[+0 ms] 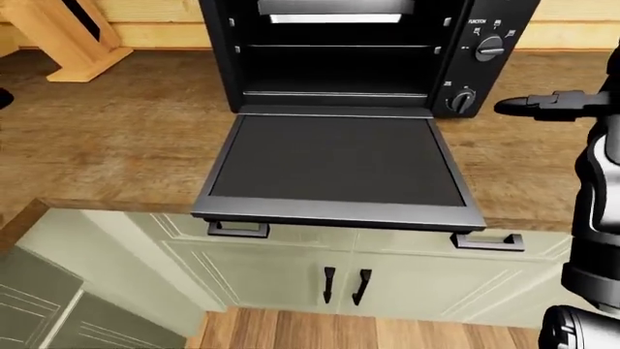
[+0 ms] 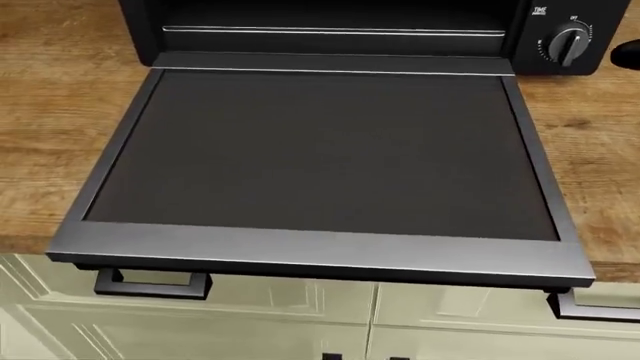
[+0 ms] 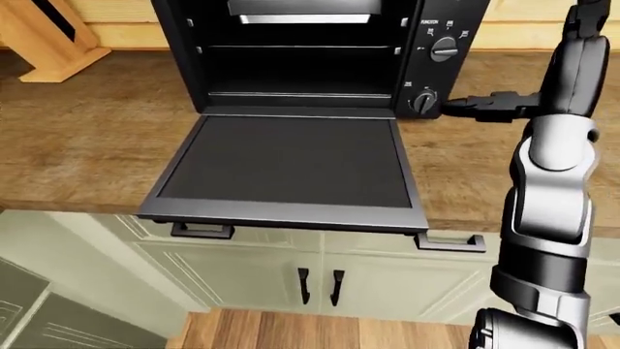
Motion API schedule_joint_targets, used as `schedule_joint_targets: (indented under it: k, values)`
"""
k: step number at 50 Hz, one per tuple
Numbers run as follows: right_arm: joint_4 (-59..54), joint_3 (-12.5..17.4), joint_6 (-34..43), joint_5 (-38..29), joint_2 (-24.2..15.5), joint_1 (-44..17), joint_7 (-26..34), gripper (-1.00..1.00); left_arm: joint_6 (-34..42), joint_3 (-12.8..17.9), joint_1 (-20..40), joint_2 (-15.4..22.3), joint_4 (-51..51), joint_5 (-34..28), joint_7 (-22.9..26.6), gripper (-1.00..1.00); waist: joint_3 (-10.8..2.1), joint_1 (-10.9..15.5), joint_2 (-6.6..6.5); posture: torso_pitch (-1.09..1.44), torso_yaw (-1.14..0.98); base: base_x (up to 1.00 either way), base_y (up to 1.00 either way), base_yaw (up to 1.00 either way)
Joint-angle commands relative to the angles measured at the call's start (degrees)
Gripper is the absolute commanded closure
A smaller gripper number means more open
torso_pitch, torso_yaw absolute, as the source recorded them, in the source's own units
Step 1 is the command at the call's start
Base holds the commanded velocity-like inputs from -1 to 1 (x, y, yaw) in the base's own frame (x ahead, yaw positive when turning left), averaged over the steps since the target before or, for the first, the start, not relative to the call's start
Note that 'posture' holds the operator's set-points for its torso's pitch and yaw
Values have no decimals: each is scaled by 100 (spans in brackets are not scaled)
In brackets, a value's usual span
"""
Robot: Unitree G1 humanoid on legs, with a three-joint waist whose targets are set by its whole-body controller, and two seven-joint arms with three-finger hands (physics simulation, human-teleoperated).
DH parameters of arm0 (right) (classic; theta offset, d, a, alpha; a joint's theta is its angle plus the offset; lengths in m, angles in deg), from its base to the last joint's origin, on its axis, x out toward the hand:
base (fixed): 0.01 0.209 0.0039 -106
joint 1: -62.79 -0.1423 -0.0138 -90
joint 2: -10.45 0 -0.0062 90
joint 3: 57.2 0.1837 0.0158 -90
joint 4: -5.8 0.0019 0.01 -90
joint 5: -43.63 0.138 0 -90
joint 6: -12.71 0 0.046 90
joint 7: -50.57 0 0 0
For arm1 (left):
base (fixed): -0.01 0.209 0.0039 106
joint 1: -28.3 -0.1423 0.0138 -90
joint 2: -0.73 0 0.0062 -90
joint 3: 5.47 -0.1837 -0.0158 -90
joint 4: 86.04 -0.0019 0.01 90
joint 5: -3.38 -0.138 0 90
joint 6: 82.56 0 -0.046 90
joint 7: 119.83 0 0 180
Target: Close the toaster oven door.
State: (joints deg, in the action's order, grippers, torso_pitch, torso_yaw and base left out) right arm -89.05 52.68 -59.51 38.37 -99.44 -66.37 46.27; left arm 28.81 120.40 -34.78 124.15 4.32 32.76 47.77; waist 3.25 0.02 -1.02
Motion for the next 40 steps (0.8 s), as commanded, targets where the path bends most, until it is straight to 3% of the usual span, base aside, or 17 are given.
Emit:
schedule_joint_targets:
  k: [1, 11, 23, 29, 40]
  values:
    - [236, 96, -198, -55, -63, -93, -125, -100, -79, 69, 133, 141, 245, 13, -5, -100, -142, -7, -19, 0, 0, 0, 0, 0]
    - [780, 211, -34, -112, 107, 346, -223, -100, 7, 85, 177, 159, 289, 86, 45, -100, -167, -2, -26, 0, 0, 0, 0, 0]
    - [1205, 292, -55, -347, 275, 843, 258, -100, 16, 75, 166, 150, 310, 106, 78, -100, -161, -21, -16, 0, 0, 0, 0, 0]
    - [1785, 385, 433, -302, 347, 924, 435, -100, 28, 90, 178, 176, 296, 133, 69, -100, -152, -16, -14, 0, 0, 0, 0, 0]
    - [2456, 485, 580, -443, 546, 1419, 873, -100, 41, 108, 167, 213, 296, 167, 55, -100, -145, -29, -2, 0, 0, 0, 0, 0]
